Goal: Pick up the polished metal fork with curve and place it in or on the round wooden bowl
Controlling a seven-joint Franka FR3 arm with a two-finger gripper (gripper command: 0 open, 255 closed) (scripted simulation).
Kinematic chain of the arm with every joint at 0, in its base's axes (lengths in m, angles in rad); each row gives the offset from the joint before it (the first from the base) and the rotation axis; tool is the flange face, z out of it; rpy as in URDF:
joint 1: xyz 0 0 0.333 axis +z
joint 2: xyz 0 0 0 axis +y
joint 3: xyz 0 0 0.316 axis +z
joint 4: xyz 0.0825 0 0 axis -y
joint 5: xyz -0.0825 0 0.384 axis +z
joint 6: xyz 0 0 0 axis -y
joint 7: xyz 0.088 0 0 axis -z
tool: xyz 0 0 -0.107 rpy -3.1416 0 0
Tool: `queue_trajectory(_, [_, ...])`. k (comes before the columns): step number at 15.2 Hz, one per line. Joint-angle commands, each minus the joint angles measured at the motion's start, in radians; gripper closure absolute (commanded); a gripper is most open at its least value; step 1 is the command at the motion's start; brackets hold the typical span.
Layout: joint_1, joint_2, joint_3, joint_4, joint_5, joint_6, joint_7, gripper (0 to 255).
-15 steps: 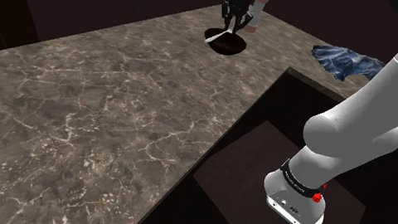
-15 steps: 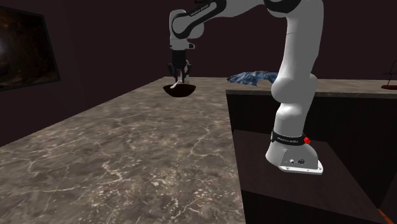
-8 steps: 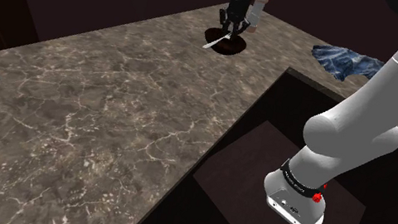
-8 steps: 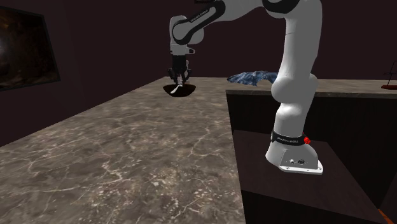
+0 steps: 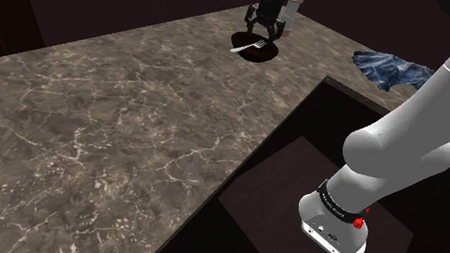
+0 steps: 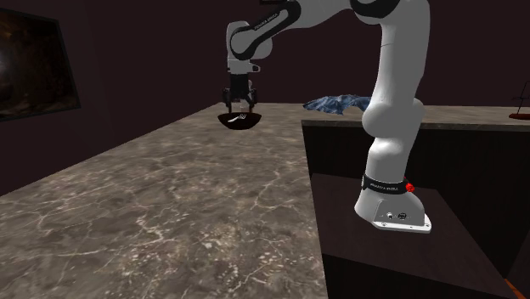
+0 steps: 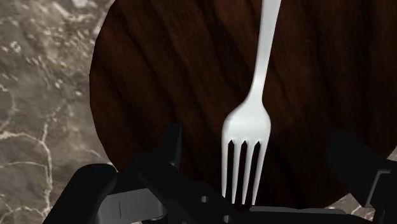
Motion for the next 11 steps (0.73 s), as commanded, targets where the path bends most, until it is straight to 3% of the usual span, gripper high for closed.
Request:
queue_trajectory(1, [0.0,0.0,0.0,0.0,0.0,0.0,0.0,0])
queue_trajectory(6, [0.001,-0.036,0.002,0.086,0.016,-0.12,-0.011,0])
queue_trajectory(11, [0.001,-0.036,0.002,0.086,0.016,-0.12,-0.011,0])
